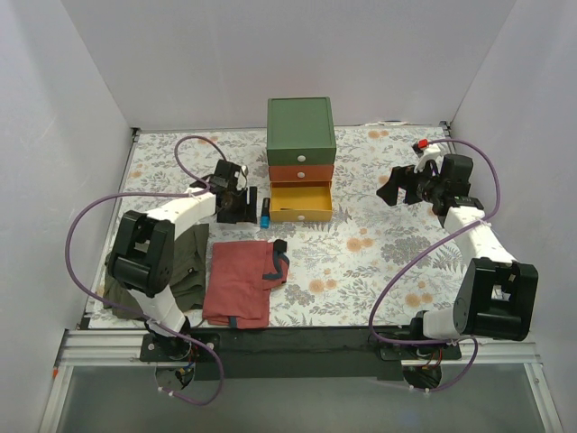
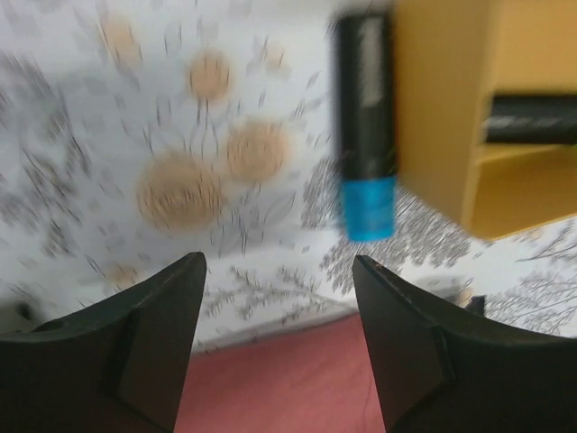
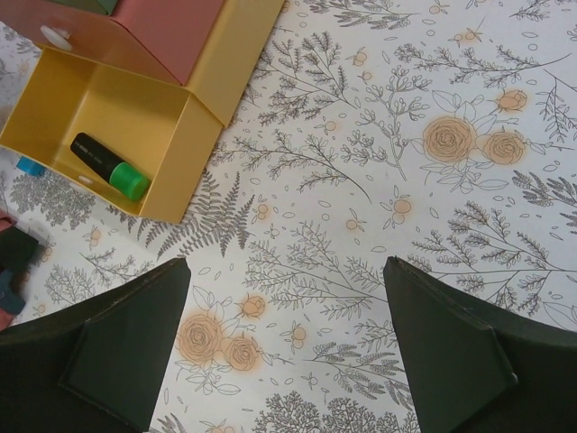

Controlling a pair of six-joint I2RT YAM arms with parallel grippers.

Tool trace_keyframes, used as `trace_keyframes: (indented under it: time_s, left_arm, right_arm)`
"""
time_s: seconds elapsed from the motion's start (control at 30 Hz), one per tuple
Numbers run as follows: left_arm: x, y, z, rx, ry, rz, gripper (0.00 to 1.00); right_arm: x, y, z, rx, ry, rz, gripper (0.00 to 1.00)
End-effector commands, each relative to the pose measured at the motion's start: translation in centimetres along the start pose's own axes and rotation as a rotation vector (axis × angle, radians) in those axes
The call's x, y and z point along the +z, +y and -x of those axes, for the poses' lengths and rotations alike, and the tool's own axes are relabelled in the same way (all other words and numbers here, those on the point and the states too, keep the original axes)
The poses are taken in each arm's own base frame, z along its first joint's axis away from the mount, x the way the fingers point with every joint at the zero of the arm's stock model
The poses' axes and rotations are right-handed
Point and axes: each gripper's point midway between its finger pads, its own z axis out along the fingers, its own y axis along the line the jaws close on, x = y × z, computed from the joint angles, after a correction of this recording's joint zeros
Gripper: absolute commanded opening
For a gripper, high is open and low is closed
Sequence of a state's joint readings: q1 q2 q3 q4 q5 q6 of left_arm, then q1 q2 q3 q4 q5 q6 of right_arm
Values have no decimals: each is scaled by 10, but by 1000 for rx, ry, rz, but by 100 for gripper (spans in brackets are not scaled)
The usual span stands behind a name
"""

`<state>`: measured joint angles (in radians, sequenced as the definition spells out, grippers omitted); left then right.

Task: Sort the stationery into containers
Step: Pick up the pen from the center of the board.

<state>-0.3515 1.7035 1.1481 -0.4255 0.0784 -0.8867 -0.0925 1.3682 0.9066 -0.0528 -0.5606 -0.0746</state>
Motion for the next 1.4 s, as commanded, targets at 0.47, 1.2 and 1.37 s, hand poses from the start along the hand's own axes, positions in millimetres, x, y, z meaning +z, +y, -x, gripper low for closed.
trace_keyframes:
  time_s: [0.47, 1.2, 1.37]
  left_arm:
    - [15, -38, -6, -186, 94, -108, 52]
    - [42, -15, -38, 22, 176, 70, 30]
    - [35, -16, -42, 45, 170, 41, 1]
  right_arm:
    - [-4, -2, 8, -18, -30, -12, 98]
    - [-5, -13, 1, 5, -31, -29, 98]
    - [-7, -14, 3, 1, -37, -32, 98]
